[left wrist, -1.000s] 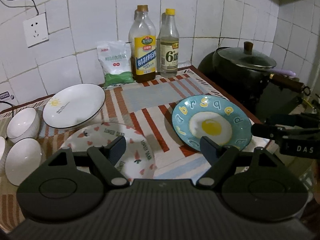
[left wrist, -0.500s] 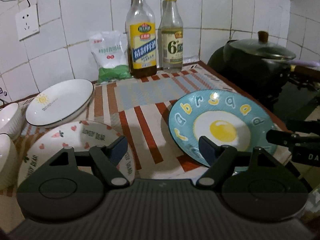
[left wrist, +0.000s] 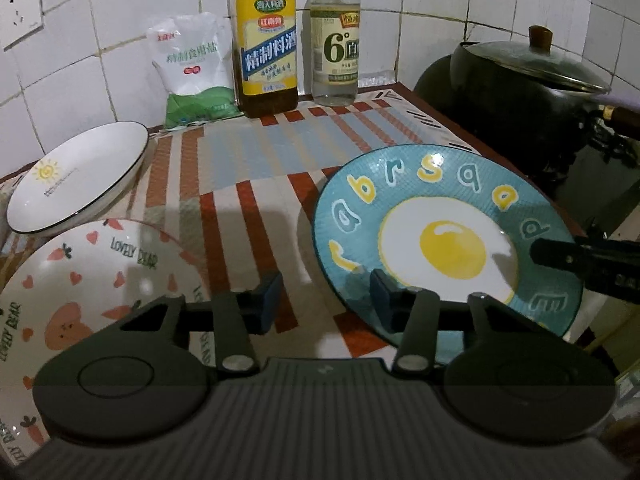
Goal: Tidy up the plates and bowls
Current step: 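Grasp the rim of the blue egg-print plate with the right tool, then lift the blue plate and carry it toward the bunny plate with the right tool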
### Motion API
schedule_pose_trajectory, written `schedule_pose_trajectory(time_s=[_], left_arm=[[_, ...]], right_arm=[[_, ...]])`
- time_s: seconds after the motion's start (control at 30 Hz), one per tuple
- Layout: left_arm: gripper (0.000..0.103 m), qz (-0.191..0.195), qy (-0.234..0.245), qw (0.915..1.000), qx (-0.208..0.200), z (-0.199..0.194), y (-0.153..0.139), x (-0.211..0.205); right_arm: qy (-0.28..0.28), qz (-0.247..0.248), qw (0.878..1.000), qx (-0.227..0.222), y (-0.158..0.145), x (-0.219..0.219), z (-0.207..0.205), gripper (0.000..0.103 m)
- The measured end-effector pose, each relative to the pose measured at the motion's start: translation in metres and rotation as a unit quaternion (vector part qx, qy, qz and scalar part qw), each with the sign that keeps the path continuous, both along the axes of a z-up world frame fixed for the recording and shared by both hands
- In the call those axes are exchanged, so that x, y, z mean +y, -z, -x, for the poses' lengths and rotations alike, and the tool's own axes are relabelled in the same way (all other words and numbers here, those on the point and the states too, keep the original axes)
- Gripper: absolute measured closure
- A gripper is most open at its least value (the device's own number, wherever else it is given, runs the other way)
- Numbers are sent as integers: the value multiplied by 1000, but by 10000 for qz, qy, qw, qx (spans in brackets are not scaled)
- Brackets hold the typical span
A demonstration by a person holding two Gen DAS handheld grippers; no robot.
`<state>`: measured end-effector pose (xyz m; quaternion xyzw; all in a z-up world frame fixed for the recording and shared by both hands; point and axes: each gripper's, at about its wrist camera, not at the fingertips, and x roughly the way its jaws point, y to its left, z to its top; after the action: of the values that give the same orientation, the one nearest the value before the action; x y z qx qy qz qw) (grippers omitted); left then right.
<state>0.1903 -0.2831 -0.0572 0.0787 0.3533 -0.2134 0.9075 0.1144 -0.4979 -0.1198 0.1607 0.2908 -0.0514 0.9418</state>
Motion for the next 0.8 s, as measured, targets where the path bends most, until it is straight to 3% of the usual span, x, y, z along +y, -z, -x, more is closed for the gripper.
schedule_pose_trajectory(time_s=[0.1,0.27,0.43,0.8], left_arm=[[59,71,-74,9998,166,-8,1,-3],[59,275,-156,9987,402,-20,3,-4],[74,371,-72,9985,403,-20,4,-9],[75,347,-83,9993,95,-13,5,-9]], right_arm=[[-103,-292,9995,-33,2,-6,-8,80],[-205,-490,9986,-50,4,-12,-11,80],[-310,-522,9981,-56,5,-14,-14,79],[-75,-357,9990,-247,7,-7,-10,80]])
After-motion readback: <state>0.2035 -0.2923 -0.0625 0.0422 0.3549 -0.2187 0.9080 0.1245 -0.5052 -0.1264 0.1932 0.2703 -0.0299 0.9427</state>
